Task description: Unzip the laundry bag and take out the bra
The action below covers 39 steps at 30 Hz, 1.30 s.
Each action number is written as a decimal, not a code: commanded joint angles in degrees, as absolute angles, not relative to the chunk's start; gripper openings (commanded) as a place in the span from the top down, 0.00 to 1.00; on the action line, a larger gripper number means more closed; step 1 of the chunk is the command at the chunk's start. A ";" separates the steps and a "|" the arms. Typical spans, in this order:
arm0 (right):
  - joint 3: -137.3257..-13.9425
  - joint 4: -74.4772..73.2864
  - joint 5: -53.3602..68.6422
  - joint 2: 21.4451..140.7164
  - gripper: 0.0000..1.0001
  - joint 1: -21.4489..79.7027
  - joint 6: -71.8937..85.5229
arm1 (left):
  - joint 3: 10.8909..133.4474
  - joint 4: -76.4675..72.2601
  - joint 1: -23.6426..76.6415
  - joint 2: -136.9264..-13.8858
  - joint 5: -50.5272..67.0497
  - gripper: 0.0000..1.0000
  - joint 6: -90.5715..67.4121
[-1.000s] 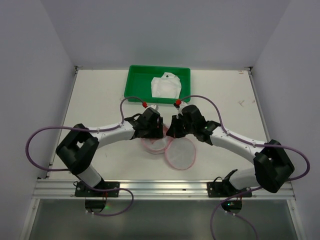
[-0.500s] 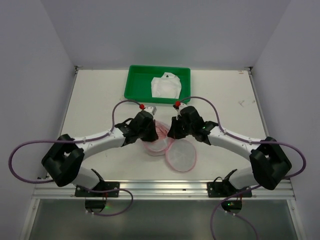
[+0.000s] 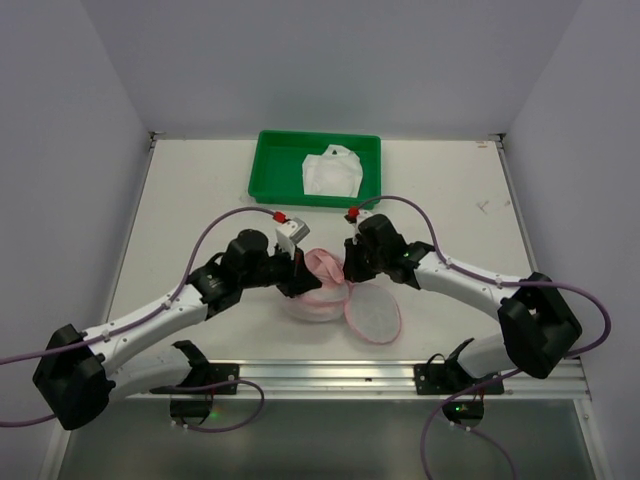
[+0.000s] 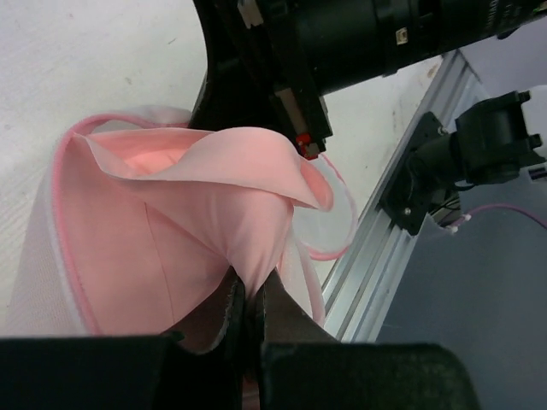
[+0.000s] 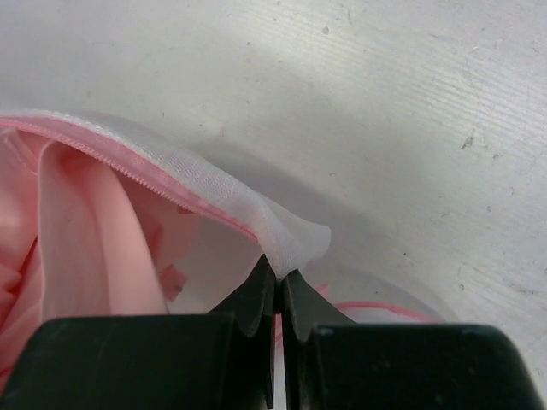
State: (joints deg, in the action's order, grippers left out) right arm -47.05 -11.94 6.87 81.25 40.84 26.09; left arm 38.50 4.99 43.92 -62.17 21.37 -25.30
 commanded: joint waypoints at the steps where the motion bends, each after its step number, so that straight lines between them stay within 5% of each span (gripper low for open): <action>1: -48.43 -11.87 6.14 80.94 1.00 40.96 23.91 | 35.52 -9.10 41.93 -58.01 30.23 1.00 -26.80; 9: -46.05 -8.79 10.90 80.33 1.00 42.36 24.96 | 36.03 -31.70 38.23 -59.41 14.20 1.00 -40.77; 19: -44.74 -10.28 8.79 74.63 1.00 43.68 26.72 | 34.64 -20.75 37.71 -58.19 -22.05 1.00 -44.03; 27: -44.73 -10.63 5.10 67.76 1.00 43.68 24.96 | 32.95 -19.77 36.65 -54.49 -22.33 1.00 -46.15; 39: -43.59 -10.72 3.43 75.31 1.00 43.68 26.81 | 68.00 -13.00 25.67 -70.83 -12.14 1.00 -33.58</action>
State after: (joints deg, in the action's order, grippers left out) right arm -43.77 -10.83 5.15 74.19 43.55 26.13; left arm 61.32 -12.38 27.40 -69.28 -15.03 -37.91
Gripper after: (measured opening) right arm 0.015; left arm 0.043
